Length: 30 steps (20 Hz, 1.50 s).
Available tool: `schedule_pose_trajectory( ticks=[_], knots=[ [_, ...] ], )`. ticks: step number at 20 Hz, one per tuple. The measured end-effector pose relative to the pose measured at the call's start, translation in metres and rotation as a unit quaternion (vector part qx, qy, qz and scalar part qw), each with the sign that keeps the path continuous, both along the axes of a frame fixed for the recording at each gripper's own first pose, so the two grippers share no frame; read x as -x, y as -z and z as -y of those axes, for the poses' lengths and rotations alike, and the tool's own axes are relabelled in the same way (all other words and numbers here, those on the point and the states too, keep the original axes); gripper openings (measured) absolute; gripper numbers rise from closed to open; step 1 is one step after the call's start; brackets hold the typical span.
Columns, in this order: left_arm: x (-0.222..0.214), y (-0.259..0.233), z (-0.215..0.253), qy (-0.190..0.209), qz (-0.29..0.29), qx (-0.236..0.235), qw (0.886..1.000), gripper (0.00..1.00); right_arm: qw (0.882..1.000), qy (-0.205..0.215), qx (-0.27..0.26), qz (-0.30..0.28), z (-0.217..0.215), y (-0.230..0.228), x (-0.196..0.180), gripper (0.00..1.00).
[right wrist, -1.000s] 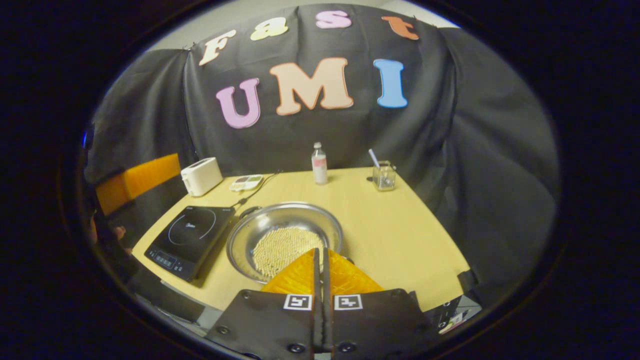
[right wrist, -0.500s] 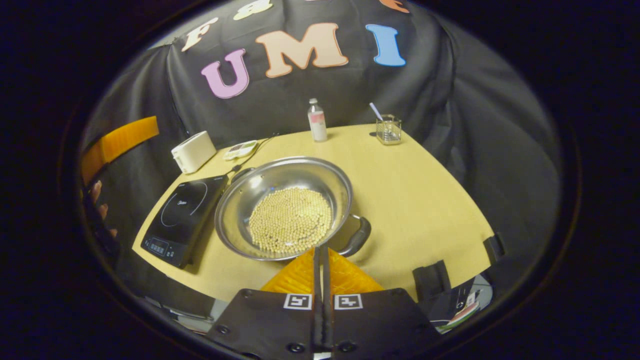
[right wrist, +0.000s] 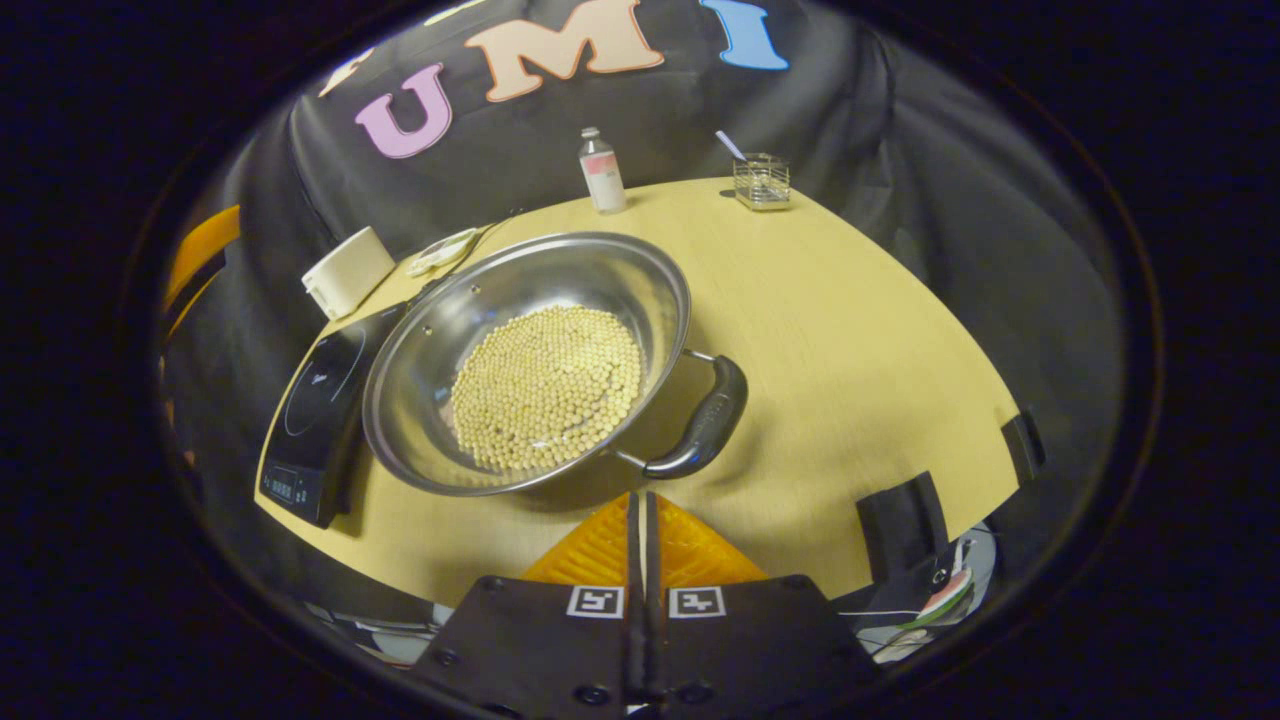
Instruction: First push the handle of the pot to place it horizontally, then grasp the pot with both hands and set it on the induction cooktop.
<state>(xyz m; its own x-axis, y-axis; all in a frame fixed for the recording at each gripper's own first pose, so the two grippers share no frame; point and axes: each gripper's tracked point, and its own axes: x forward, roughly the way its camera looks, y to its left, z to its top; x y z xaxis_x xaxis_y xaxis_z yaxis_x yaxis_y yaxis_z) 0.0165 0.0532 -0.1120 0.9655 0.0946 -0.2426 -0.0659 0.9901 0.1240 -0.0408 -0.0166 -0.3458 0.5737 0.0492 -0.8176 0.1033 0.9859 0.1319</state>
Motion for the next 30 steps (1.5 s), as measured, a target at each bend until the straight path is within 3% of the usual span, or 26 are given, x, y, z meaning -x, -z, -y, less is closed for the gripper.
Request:
schedule_pose_trajectory(
  ticks=[12, 17, 18, 20, 30],
  knots=[
    [-0.006, 0.005, -0.011, 0.018, -0.011, 0.012, 1.0, 0.98, 0.998, 0.013, 0.056, 0.009, 0.035, 0.003, -0.032, 0.02],
    [0.001, 0.006, -0.019, -0.006, -0.016, 0.013, 1.0, 0.98, 0.998, 0.006, 0.063, 0.011, 0.047, 0.005, -0.052, 0.02],
    [0.003, 0.006, -0.019, -0.011, -0.018, 0.012, 1.0, 0.98, 0.998, 0.005, 0.061, 0.013, 0.05, 0.006, -0.057, 0.07],
    [0.008, 0.006, -0.02, -0.022, -0.021, 0.007, 1.0, 0.98, 0.998, -0.001, 0.059, 0.015, 0.055, 0.007, -0.066, 0.03],
    [0.026, 0.017, -0.004, -0.117, -0.038, 0.025, 0.992, 0.98, 0.996, -0.074, 0.037, 0.021, 0.069, 0.007, -0.095, 0.0]
  ],
)
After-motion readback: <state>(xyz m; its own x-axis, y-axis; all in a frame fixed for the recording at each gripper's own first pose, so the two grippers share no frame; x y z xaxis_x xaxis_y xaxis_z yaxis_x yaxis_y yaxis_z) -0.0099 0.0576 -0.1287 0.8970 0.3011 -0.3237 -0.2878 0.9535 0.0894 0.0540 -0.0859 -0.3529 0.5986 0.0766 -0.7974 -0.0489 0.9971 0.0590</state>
